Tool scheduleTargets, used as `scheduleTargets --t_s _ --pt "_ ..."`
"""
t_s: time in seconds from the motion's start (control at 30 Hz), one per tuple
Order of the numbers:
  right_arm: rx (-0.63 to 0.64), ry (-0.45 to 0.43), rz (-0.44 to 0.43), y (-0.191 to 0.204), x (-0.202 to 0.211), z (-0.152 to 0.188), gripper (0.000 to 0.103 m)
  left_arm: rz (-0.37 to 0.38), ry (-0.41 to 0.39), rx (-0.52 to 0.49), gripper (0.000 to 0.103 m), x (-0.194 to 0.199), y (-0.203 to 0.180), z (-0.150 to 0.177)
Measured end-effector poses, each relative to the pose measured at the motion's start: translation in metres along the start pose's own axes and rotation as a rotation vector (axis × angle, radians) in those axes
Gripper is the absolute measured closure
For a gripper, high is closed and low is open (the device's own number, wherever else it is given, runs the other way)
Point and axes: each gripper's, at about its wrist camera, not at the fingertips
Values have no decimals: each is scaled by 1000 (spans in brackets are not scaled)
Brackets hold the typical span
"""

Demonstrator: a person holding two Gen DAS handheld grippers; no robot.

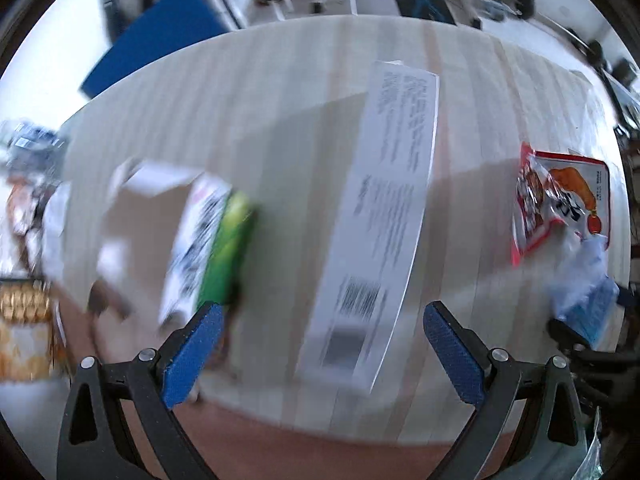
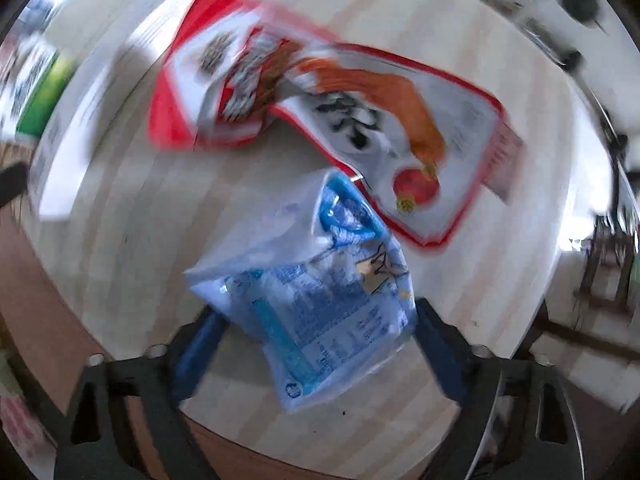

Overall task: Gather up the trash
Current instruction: 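Grasp the long white box with the left tool while the right tool grasps the blue plastic bag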

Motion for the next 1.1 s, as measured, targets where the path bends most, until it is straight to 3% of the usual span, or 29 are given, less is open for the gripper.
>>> scheduleTargets --t_s 0.1,0.17,0.2,0.23,0.3,0.43,0.7,0.73,0.77,0.8,0.87,0.97,1.1 --pt "-165 -36 -14 -20 7 0 46 11 10 -46 5 -12 -10 -17" --pt "-271 -37 -63 -32 9 1 51 21 18 -61 31 -15 -16 -25" --pt "-311 -31 -90 -38 8 2 55 35 26 -65 52 -16 -18 -26" --pt "-335 -23 -113 -41 9 4 57 51 36 -67 56 -17 -19 -26" --pt "-374 1 -171 -44 9 10 60 48 28 -85 56 -15 -22 -17" --pt "-357 18 -180 -33 13 33 60 36 60 -35 57 -10 -18 26" --pt "-378 139 -261 -8 6 88 59 138 231 243 57 5 18 194" --pt "-366 167 -271 -2 2 93 57 138 240 280 57 5 25 211" --pt "-344 196 -277 4 -1 95 46 138 240 299 57 5 30 220" --pt "-301 247 -284 15 -7 98 27 136 239 318 57 4 34 231" --pt "-259 250 -320 24 -5 101 16 124 230 344 56 1 42 244" --pt "-191 192 -311 35 9 103 9 149 218 407 55 3 43 254" --pt "-53 137 -234 41 21 82 7 152 223 378 55 2 39 253"
Point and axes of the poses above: each gripper's, at about its wrist camera, not at the fingertips, and x roughly against the way its jaws point, y to its left, z to its underside
